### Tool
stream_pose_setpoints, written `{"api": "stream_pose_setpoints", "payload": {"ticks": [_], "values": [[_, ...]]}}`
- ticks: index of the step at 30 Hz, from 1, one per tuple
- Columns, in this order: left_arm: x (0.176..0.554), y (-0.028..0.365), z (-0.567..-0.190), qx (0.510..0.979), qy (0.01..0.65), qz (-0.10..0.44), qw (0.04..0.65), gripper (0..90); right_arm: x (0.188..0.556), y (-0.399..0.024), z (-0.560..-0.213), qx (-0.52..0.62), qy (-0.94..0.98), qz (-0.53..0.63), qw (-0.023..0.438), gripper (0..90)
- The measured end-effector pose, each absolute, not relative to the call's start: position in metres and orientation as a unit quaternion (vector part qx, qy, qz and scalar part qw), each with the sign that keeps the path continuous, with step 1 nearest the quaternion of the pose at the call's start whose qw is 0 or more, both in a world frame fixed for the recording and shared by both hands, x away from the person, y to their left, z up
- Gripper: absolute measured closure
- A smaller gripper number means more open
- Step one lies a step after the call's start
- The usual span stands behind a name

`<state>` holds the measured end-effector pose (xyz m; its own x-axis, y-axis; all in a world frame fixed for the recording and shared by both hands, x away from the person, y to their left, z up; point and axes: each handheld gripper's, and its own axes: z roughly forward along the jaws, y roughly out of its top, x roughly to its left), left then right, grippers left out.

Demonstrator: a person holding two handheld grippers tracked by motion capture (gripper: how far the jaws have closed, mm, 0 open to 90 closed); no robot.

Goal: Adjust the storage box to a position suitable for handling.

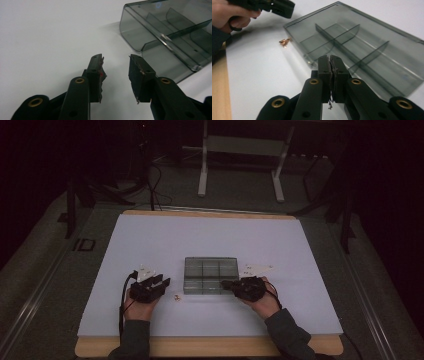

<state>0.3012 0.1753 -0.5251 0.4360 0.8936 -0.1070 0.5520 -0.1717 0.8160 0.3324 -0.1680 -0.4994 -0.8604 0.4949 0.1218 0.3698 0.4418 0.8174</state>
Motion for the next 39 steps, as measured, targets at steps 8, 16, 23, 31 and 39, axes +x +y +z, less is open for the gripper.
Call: {"api": "stream_pose_setpoints", "payload": {"ticks": [8,16,23,31,39], "values": [[0.297,0.171,-0.520,0.741,0.476,0.206,0.426,66.3,0.321,-0.160,-0.501,0.235,0.849,0.469,0.062,89.9],[0.292,0.163,-0.515,0.748,0.460,0.202,0.434,66.1,0.314,-0.150,-0.511,0.224,0.857,0.461,0.050,90.0],[0.289,0.158,-0.515,0.756,0.446,0.191,0.440,65.3,0.313,-0.145,-0.522,0.230,0.863,0.447,0.051,90.0],[0.284,0.151,-0.513,0.767,0.424,0.183,0.446,66.0,0.315,-0.142,-0.531,0.249,0.862,0.437,0.062,90.0],[0.282,0.145,-0.515,0.781,0.408,0.173,0.441,66.1,0.317,-0.142,-0.534,0.263,0.855,0.443,0.062,90.0]]}}
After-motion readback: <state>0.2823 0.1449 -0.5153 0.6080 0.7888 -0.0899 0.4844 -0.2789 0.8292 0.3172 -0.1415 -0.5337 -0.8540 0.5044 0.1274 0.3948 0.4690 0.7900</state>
